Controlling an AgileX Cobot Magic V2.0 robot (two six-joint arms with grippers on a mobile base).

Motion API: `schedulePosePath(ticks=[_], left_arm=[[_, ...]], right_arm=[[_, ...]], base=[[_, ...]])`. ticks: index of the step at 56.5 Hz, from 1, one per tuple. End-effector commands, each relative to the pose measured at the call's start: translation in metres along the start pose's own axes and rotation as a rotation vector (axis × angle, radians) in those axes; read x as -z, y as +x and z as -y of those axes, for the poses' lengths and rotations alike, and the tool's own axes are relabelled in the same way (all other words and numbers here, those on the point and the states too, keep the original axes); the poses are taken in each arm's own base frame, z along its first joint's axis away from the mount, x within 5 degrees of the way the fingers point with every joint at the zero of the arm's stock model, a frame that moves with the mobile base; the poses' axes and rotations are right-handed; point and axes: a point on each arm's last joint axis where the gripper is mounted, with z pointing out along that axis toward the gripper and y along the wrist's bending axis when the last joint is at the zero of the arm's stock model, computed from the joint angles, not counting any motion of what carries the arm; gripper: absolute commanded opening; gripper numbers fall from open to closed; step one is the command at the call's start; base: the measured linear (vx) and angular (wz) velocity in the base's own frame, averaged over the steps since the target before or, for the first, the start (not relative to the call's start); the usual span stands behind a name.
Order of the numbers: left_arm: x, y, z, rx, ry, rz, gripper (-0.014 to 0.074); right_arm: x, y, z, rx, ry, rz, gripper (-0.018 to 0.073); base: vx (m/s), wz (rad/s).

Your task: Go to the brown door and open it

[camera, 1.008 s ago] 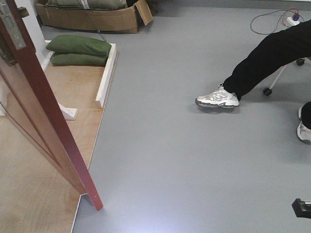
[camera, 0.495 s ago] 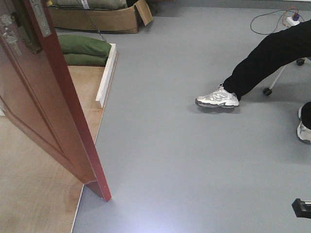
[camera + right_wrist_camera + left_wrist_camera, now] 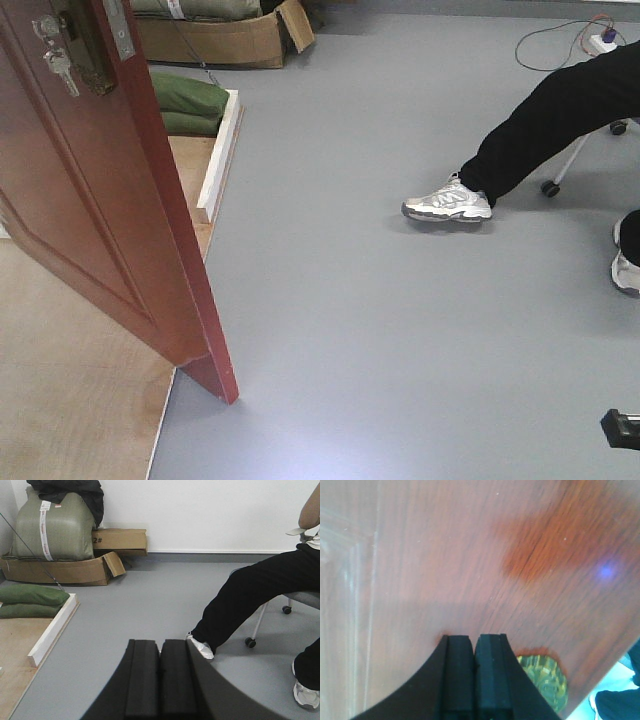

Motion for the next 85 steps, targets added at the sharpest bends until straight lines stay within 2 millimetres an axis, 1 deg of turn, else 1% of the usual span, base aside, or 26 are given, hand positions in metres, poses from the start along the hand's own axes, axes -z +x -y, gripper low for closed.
schedulePosePath(ticks=[1, 85], left_arm=[[0.0165, -0.0194, 0.0154, 0.002, 0.023, 0.114, -0.0006], [0.0165, -0.0194, 0.0154, 0.002, 0.023, 0.114, -0.0006]], right_arm=[[0.0008, -0.0059, 0.0004, 0.008, 0.006, 0.086, 0.0], [0.0008, -0.0059, 0.0004, 0.008, 0.006, 0.086, 0.0]], base=[[0.0, 0.0], [0.01, -0.02]])
